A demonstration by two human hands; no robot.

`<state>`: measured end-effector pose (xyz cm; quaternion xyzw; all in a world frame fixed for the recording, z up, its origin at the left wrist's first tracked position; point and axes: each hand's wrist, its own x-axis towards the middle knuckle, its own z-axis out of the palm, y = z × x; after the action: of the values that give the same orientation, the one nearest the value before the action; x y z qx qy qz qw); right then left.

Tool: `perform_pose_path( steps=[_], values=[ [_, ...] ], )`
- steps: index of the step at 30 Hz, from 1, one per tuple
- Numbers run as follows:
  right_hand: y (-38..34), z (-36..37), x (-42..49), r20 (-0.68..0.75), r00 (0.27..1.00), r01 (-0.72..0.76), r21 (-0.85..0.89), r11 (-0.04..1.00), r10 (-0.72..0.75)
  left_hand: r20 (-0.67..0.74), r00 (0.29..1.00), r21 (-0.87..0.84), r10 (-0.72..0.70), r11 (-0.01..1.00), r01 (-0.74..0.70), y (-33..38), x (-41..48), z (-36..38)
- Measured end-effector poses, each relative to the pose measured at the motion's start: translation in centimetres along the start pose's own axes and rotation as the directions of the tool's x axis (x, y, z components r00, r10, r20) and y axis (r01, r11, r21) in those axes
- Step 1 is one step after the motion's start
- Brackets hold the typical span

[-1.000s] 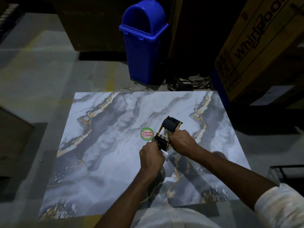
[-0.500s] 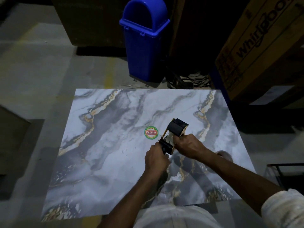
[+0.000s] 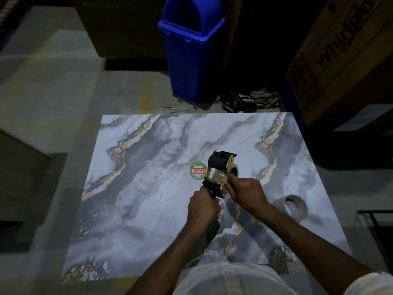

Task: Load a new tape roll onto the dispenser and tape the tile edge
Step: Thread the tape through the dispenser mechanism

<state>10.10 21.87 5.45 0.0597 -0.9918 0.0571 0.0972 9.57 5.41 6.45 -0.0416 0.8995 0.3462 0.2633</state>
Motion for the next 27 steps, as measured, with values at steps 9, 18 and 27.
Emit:
perform_pose_path(
  steps=[9,18,27],
  values=[
    [0.3,-0.3,1.7,0.073,0.997,0.026,-0.073,0.997,-0.021,-0.014,1.0,-0.009,-0.003,1.0,0.003,0.5,0.0,0.2],
    [1.1,0.3,1.7,0.134,0.978,0.174,-0.118,0.978,-0.158,-0.005,0.999,0.035,0.047,0.998,-0.046,0.4,0.5,-0.5],
    [-0.1,0.8,0.8,-0.022,0.999,-0.037,0.118,0.992,0.04,0.013,0.998,0.142,0.068,0.988,-0.069,0.5,0.5,-0.8]
  ],
)
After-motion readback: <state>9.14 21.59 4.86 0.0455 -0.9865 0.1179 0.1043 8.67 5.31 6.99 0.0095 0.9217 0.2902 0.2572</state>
